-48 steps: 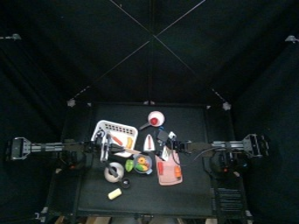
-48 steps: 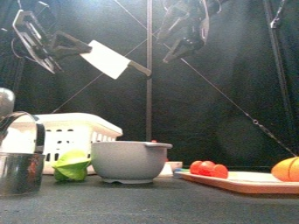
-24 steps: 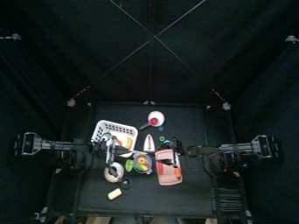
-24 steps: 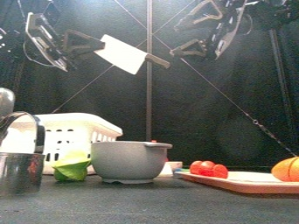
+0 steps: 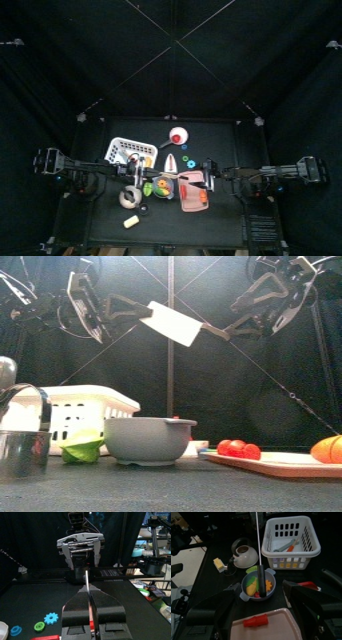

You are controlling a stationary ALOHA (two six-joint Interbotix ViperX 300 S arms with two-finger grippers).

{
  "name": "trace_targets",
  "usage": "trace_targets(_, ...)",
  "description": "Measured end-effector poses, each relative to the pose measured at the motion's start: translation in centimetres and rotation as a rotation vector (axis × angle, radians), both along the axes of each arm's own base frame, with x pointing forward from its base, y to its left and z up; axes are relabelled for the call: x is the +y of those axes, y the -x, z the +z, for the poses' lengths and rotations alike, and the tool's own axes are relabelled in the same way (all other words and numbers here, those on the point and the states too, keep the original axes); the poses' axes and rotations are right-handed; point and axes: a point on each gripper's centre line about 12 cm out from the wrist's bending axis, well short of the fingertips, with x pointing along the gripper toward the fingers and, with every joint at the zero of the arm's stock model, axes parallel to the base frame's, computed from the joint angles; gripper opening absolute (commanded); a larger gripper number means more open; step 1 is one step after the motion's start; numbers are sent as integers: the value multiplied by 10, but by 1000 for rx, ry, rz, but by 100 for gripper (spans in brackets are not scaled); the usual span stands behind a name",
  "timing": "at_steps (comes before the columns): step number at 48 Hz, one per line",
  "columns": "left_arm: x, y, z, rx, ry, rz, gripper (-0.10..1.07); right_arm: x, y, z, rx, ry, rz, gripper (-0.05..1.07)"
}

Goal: Regrasp cleaver

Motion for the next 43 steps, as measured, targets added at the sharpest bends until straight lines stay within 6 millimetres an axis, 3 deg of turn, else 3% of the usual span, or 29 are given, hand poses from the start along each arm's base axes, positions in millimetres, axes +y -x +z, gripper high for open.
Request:
trace_targets(11, 1, -24, -2, -40, -91, 22, 21, 0, -1, -5, 17, -1, 2, 98)
trace_targets(25, -4, -34, -6, -71, -115, 39, 21, 0, 0, -11, 37, -33, -14, 96)
trace_targets(43, -7, -37, -6, -74, -100, 42, 21, -2, 3, -17, 91, -46, -42, 59)
